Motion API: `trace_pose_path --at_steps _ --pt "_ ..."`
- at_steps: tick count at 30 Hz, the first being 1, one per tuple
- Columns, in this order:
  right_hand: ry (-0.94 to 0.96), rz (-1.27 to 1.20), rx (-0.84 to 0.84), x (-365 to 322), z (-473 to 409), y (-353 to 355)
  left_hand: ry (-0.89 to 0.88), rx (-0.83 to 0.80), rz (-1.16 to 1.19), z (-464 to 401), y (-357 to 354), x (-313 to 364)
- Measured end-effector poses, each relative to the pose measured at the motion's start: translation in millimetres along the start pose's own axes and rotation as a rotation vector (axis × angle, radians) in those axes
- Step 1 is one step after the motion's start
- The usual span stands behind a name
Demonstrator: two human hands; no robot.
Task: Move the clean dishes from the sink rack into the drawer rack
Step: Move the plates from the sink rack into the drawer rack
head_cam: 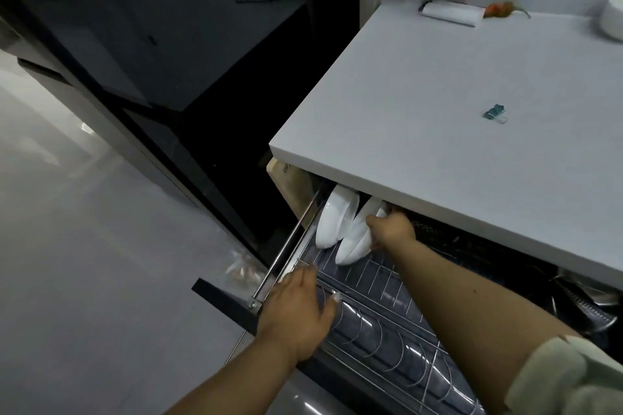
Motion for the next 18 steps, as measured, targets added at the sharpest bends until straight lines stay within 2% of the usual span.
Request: trace_pose_path --at_steps 11,18 --pt "0.04 0.292 -0.019 -31.1 -9.4 -31.8 0.019 -0.041 0.009 -2.3 -4.7 -3.5" --pt "0.122 0.368 0.127 -40.2 7.4 -43.4 0.012 -0.048 0.017 -3.2 -5.4 -2.3"
Point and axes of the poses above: each hand's wrist, its own z-axis away from the middle knuckle, its own y-axis out of the back of the hand, x = y × z, the point moved 8 cm from there along -z, towards the middle knuckle, and after that the axes turned 13 degrees about -y, right-handed, at the moved point
